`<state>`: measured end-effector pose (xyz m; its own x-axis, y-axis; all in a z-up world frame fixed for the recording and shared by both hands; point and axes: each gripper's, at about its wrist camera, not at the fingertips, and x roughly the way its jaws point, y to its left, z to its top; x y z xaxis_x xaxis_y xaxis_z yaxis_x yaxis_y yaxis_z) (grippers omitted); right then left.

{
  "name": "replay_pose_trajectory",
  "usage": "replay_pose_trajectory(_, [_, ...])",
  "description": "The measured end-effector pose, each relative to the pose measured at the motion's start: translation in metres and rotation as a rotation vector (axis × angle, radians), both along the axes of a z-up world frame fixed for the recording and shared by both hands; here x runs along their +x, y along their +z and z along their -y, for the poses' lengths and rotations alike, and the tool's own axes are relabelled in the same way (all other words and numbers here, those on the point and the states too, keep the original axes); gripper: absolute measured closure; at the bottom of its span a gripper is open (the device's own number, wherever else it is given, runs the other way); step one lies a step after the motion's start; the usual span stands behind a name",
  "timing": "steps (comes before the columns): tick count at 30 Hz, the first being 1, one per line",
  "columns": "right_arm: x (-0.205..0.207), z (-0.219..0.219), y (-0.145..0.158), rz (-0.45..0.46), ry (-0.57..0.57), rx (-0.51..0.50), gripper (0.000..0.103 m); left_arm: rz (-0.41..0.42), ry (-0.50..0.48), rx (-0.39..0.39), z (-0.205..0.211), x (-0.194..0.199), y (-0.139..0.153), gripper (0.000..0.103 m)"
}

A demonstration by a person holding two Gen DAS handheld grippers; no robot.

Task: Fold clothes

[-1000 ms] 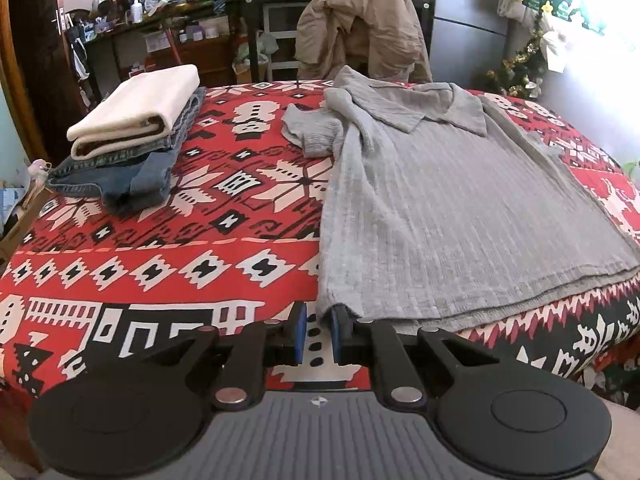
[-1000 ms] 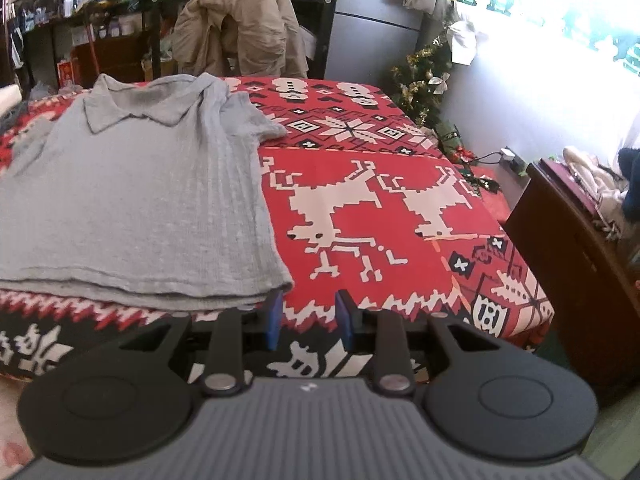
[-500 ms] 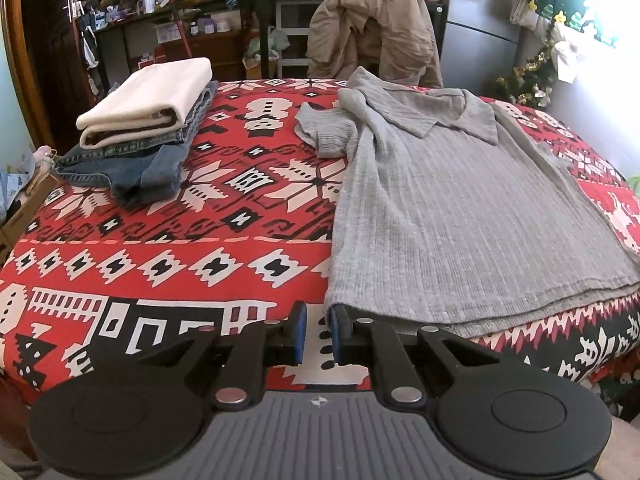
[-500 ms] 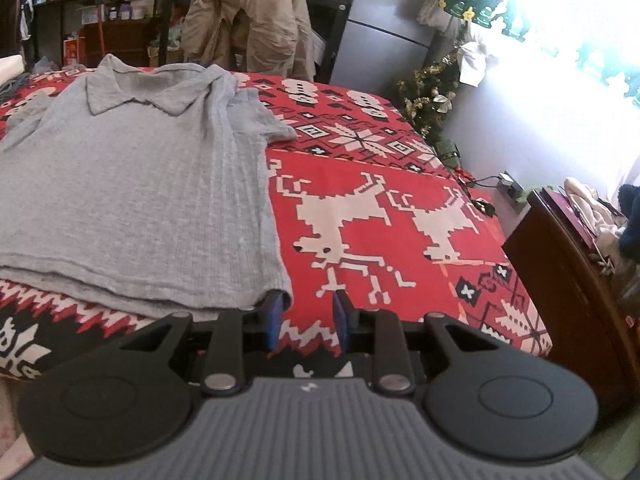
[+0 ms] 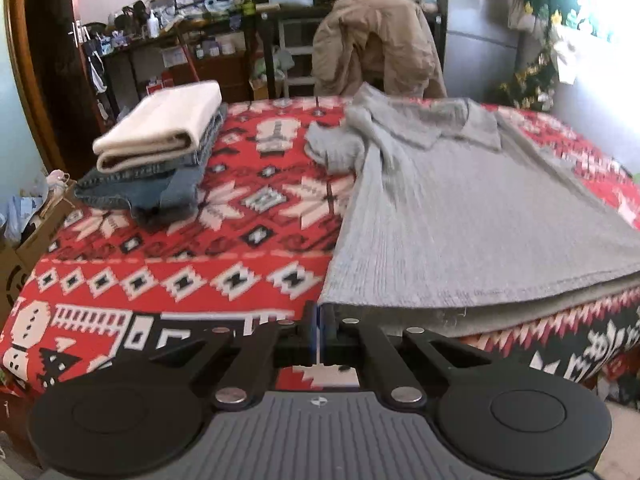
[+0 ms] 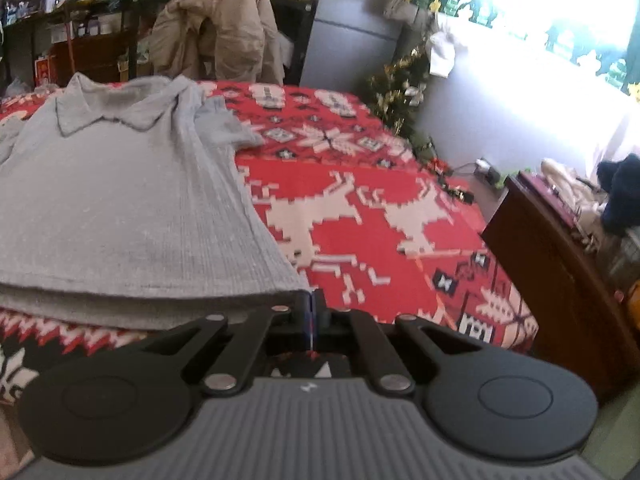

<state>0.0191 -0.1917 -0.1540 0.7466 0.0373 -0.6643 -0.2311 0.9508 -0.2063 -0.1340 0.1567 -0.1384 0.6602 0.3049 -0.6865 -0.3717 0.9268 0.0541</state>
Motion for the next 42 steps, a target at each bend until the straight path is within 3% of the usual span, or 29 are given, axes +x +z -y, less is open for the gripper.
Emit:
replay_pose_trajectory(6, [-0.004,-0.008,-0.011,0.013,0.018,-0.051,0.102,-0.043,-0.004,0.046,0.006,0.001,-0.008,0.094])
replay_pose_trajectory(8, [-0.006,-0.009,-0.010,0.014,0.025,-0.059,0.100,-0.043,-0.007,0.045,0.005,-0.002,-0.006,0.086])
replay_pose_trajectory(10, [-0.008,-0.006,-0.007,0.007,0.030,-0.045,0.088,-0.033,-0.002,0.044,0.004,-0.006,-0.003,0.079])
replay_pose_trajectory(14, [-0.016,0.003,0.001,0.002,0.038,-0.034,0.084,-0.004,-0.005,0.019,0.001,-0.016,0.007,0.071])
replay_pose_trajectory(16, [-0.022,0.008,0.008,-0.003,0.053,-0.016,0.075,0.015,-0.012,0.010,0.002,-0.019,0.013,0.063])
replay_pose_trajectory(18, [-0.030,0.010,0.017,0.003,0.078,0.005,0.066,0.037,-0.020,0.008,0.005,-0.021,0.020,0.039])
replay_pose_trajectory(20, [-0.038,0.009,0.025,0.016,0.107,0.022,0.055,0.057,-0.025,0.014,0.011,-0.020,0.026,0.025])
replay_pose_trajectory(21, [-0.042,0.007,0.029,0.028,0.122,0.031,0.045,0.063,-0.030,0.020,0.014,-0.018,0.028,0.021])
replay_pose_trajectory(22, [-0.046,0.005,0.034,0.040,0.138,0.040,0.031,0.069,-0.038,0.025,0.017,-0.016,0.030,0.021])
replay_pose_trajectory(24, [-0.052,-0.002,0.041,0.068,0.180,0.058,0.018,0.073,-0.082,0.024,0.025,-0.011,0.031,0.021])
replay_pose_trajectory(27, [-0.054,-0.016,0.046,0.081,0.230,0.057,0.010,0.086,-0.132,0.044,0.040,-0.004,0.030,0.021])
replay_pose_trajectory(30, [-0.058,-0.027,0.046,0.122,0.267,0.032,0.001,0.166,-0.177,0.049,0.051,-0.003,0.032,0.021])
replay_pose_trajectory(33, [-0.060,-0.033,0.046,0.163,0.328,0.031,0.001,0.213,-0.238,0.022,0.055,0.002,0.030,0.014])
replay_pose_trajectory(37, [-0.050,-0.038,0.038,0.091,0.366,0.031,0.001,0.221,-0.376,-0.043,0.053,0.013,0.024,0.013])
replay_pose_trajectory(42, [-0.047,-0.045,0.029,0.075,0.442,0.023,0.001,0.206,-0.416,0.030,0.063,0.021,0.017,0.010])
